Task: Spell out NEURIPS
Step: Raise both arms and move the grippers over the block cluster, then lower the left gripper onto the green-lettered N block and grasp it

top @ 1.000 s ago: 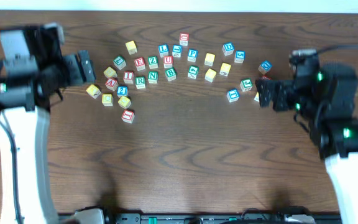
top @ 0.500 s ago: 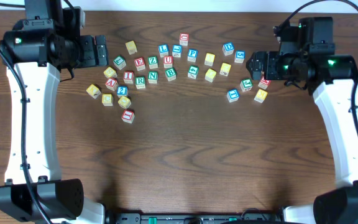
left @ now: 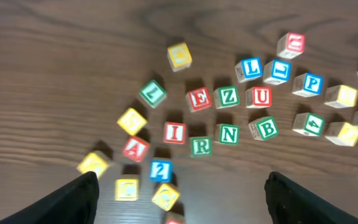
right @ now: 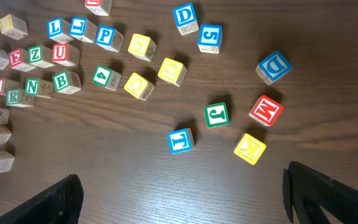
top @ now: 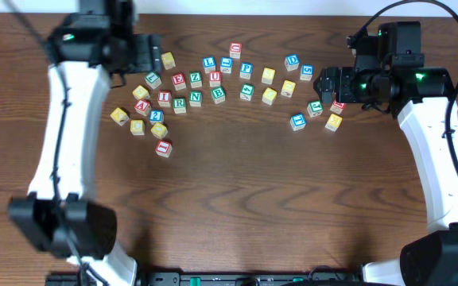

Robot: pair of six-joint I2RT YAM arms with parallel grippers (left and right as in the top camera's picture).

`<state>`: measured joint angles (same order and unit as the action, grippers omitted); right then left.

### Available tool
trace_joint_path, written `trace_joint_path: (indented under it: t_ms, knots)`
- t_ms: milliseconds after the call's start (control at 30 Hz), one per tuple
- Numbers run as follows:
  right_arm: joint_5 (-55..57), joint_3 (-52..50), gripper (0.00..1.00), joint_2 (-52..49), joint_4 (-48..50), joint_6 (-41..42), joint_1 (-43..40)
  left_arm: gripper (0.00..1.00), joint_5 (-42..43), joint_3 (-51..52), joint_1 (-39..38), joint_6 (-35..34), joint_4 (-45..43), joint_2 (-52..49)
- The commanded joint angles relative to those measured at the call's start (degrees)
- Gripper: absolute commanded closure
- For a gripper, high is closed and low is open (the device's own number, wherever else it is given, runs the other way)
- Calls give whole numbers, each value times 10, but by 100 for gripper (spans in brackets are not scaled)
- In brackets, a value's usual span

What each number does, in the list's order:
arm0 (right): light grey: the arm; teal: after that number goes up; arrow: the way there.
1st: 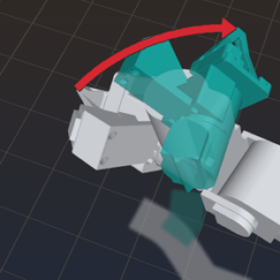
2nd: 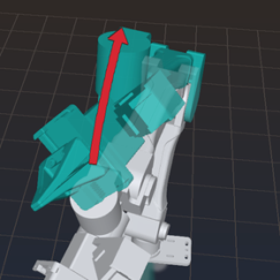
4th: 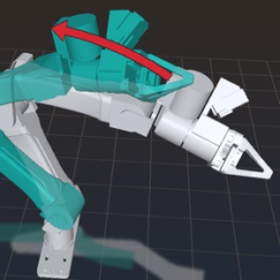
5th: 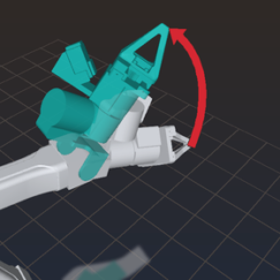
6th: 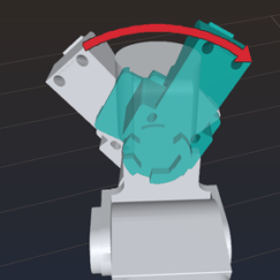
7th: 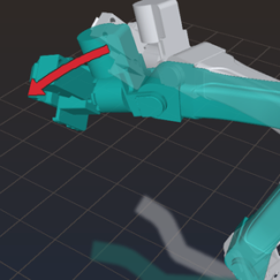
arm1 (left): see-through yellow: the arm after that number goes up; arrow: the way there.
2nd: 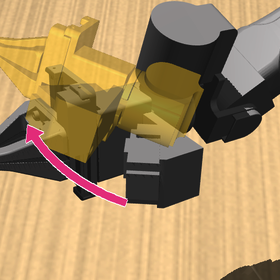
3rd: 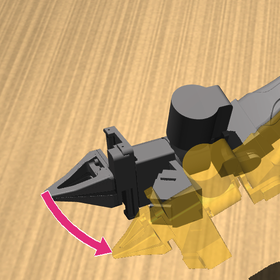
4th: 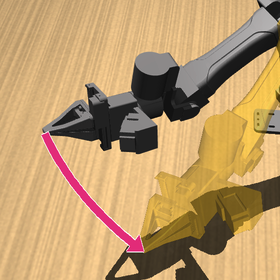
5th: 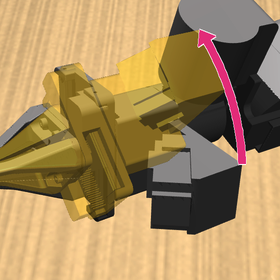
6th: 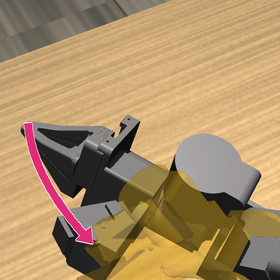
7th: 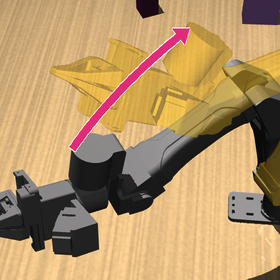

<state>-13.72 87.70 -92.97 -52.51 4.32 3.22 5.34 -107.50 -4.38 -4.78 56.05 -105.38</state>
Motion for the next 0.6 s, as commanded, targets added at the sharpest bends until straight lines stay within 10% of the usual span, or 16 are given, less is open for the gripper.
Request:
trace_joint_path:
  t_ms: [0, 567]
  knots:
    - [-2, 14, 1, 0, 0, 5, -1, 16, -33, -11, -24, -44, -7, -38]
    - [-2, 14, 1, 0, 0, 5, -1, 24, -63, -11, -96, -72, -23, -143]
